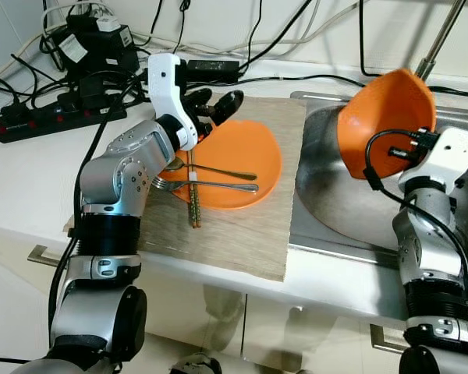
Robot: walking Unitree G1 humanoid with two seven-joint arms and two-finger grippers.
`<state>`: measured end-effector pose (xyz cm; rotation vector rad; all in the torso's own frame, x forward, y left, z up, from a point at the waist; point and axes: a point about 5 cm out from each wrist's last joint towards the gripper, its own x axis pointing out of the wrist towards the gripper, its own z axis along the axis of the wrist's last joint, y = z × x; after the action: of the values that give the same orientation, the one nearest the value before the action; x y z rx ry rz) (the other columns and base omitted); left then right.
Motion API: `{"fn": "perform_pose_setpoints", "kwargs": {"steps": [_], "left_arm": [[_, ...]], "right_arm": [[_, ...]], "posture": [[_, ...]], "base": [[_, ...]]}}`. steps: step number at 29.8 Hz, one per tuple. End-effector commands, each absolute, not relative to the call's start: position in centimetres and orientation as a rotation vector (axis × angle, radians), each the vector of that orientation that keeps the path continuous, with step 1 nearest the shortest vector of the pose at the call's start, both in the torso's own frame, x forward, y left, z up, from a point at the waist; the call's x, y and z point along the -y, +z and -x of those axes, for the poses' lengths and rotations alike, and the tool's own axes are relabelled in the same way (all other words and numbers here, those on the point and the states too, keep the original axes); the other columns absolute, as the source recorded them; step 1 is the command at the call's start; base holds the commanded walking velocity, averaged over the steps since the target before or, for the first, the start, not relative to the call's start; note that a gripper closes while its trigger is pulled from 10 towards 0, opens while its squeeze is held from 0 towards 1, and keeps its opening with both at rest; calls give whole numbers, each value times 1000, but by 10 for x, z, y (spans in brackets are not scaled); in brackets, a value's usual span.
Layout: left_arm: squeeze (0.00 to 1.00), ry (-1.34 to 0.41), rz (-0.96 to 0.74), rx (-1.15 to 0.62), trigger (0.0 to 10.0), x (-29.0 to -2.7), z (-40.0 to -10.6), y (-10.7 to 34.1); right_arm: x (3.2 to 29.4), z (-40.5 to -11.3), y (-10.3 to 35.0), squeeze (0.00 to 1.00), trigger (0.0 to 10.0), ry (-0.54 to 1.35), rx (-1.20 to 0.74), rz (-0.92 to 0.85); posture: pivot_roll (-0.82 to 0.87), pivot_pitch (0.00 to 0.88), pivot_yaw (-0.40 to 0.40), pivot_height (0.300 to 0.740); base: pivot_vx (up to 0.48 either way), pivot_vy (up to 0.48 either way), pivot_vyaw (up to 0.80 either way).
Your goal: Kitchen organization
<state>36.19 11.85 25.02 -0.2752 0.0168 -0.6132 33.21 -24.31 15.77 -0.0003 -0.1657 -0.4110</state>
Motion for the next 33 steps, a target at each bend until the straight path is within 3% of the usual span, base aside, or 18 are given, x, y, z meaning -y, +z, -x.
{"fn": "perform_pose_setpoints", "kwargs": {"steps": [1, 2, 4, 17, 27, 29, 30, 33], "left_arm": [[0, -615, 258, -3, 10000, -120, -361, 257], [0, -614, 256, -4, 10000, -120, -361, 257], [0, -606, 254, -10, 10000, -122, -363, 255], [0, -595, 250, -20, 10000, -125, -364, 256], [0, -589, 246, -38, 10000, -127, -365, 255], [0, -585, 247, -42, 10000, -128, -366, 254], [0, -583, 247, -43, 10000, -128, -367, 254], [0, -580, 247, -46, 10000, -129, -367, 254]], "right_arm": [[243, -334, 156, 0, 0, -430, 152, -16], [244, -334, 153, 255, 0, -437, 135, -31], [246, -334, 145, 980, 0, -451, 88, -59], [231, -339, 107, 1000, 0, -434, -102, -200], [224, -343, 110, 1000, 0, -410, -102, -209], [224, -345, 110, 1000, 471, -401, -108, -187], [223, -346, 111, 1000, 10000, -394, -107, -186], [222, -347, 119, 1000, 10000, -387, -84, -170]], "posture": [[-15, 0, 77, 740], [-15, 0, 78, 740], [-16, 0, 78, 740], [-1, 0, 78, 740], [-2, 0, 80, 740], [-2, 0, 80, 740], [-3, 0, 80, 740], [-3, 0, 79, 740]], "base": [[0, 0, 0], [0, 0, 0], [0, 0, 0], [0, 0, 0], [0, 0, 0], [0, 0, 0], [0, 0, 0], [0, 0, 0]]}}
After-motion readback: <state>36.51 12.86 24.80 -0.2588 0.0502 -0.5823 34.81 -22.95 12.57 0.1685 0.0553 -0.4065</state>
